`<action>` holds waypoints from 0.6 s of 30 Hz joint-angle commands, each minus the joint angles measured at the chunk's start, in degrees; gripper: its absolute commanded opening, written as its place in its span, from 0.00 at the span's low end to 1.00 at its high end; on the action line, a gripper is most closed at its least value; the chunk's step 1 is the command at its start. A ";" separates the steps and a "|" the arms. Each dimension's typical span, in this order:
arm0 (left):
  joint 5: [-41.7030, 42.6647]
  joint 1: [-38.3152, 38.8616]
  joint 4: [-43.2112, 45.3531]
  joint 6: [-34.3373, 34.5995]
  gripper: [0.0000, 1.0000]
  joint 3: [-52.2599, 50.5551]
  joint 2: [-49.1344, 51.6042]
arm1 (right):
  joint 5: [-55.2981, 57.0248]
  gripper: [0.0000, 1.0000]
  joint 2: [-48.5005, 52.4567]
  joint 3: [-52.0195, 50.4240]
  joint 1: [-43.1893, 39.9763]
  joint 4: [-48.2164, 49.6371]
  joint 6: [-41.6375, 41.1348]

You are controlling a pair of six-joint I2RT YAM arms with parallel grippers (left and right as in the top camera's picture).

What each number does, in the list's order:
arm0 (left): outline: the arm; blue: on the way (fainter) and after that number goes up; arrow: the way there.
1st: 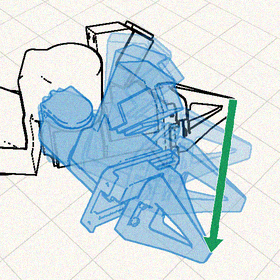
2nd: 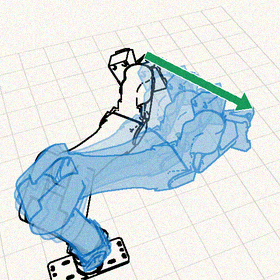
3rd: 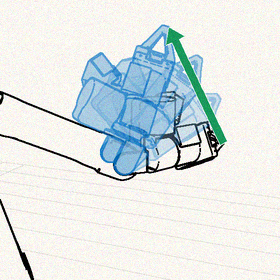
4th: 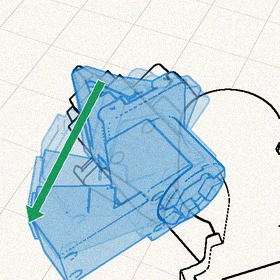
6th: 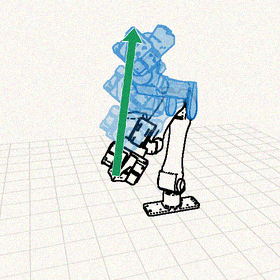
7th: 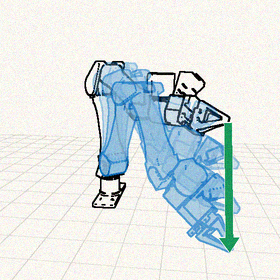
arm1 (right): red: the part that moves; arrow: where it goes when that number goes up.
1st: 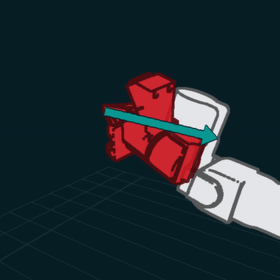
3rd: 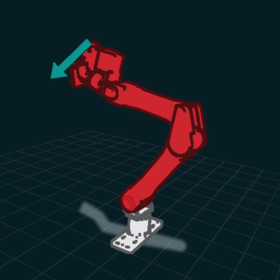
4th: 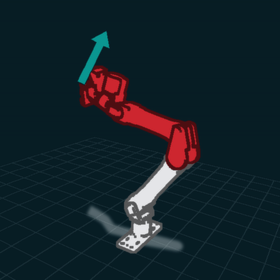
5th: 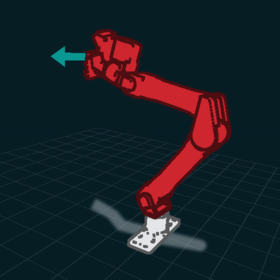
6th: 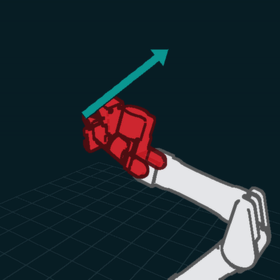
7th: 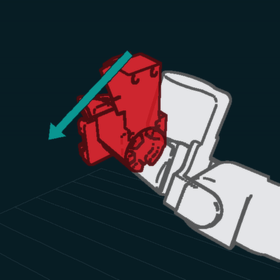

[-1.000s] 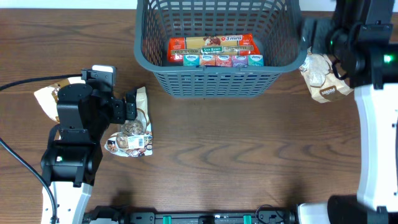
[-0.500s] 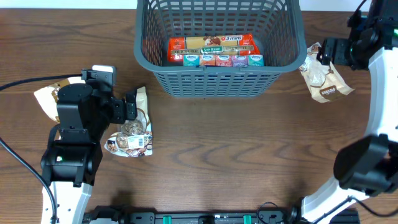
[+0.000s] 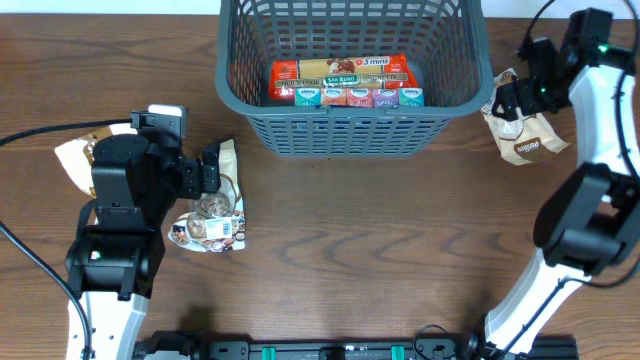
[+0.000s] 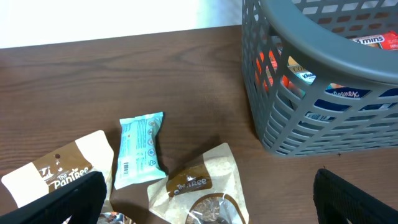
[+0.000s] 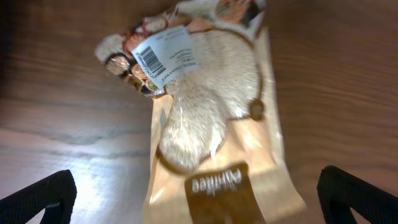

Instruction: Pack container

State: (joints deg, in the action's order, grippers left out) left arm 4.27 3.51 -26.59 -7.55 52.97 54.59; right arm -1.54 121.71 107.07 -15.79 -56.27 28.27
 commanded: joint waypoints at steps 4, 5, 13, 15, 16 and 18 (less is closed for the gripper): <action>-0.46 0.15 0.02 -0.35 0.99 0.83 0.02 | -0.44 0.99 7.39 -0.04 0.07 4.44 3.54; -0.46 0.15 -0.11 -0.35 0.99 0.83 0.02 | -0.44 0.99 8.37 -0.04 0.04 5.35 3.52; -0.46 0.17 -0.98 0.37 0.99 0.83 0.02 | -0.46 0.99 13.11 -0.04 -0.61 8.94 3.50; -0.46 0.17 -1.25 0.76 0.99 0.83 0.02 | -0.90 0.99 13.70 -0.04 -0.92 9.35 3.48; -0.46 0.17 -1.40 0.74 0.99 0.83 0.02 | -1.09 0.98 13.92 -0.04 -1.05 9.57 3.48; -0.46 0.17 -1.44 0.74 0.99 0.83 0.02 | -1.75 0.95 14.38 -0.04 -1.29 10.21 3.13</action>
State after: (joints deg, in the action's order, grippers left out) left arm 4.27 3.51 -27.86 -7.35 52.97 54.59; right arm -2.59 134.15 107.07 -16.29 -46.63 30.81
